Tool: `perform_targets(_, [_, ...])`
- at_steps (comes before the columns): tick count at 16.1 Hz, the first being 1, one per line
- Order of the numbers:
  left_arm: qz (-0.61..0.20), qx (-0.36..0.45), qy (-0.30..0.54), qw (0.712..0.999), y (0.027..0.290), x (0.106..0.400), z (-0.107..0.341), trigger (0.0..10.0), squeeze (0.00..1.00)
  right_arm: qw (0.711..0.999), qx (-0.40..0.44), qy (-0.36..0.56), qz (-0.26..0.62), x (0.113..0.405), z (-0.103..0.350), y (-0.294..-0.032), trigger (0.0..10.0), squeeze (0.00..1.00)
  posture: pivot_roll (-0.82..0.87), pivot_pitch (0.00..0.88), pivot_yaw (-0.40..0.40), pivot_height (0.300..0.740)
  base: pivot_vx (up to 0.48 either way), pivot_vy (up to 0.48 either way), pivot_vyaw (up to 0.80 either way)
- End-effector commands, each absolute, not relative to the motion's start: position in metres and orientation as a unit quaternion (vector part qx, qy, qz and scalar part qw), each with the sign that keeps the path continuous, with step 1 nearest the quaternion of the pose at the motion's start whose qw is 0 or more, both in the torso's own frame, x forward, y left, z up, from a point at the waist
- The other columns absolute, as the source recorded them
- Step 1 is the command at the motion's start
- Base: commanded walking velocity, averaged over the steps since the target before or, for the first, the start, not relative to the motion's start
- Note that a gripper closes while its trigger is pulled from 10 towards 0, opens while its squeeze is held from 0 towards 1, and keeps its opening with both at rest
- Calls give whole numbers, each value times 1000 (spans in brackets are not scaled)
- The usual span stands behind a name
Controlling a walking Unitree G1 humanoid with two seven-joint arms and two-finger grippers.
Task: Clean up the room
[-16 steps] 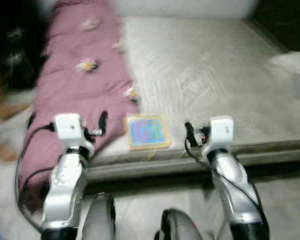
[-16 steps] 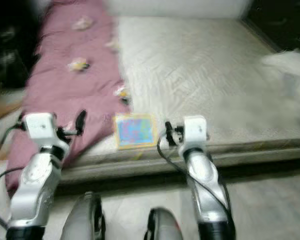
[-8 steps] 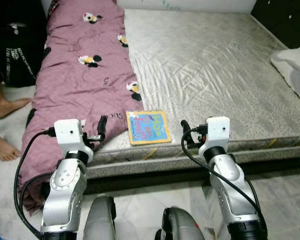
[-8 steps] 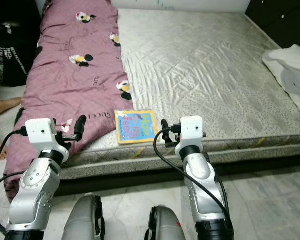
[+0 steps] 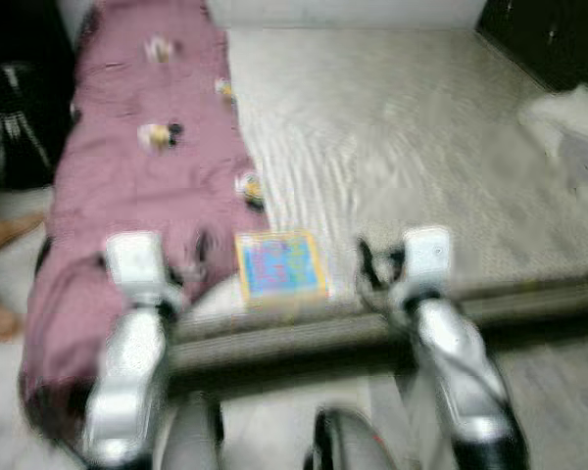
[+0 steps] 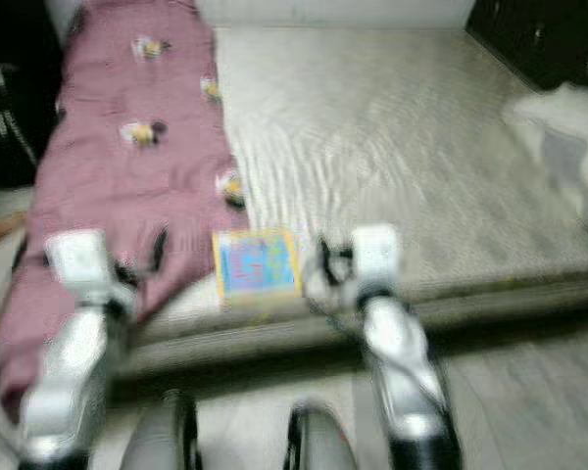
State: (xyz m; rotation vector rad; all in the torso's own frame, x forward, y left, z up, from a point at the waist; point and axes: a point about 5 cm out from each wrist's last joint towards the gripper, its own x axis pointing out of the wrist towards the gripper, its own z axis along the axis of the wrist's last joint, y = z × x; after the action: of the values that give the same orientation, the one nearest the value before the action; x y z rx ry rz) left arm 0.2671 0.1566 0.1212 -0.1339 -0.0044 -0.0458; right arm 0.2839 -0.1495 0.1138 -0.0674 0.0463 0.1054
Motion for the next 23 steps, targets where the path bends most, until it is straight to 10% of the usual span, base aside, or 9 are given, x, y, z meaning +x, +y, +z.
perform_targets(1, [-11,-61,-7,998,165,266,124,10000,0,998,-30,14,62,286,119,-143,10000,0,-39,124,-72,658,394,0,0])
perform_targets(23, [64,-124,67,988,183,269,104,10000,0,997,-36,20,67,286,116,-142,10000,0,-39,136,-78,576,140,0,0])
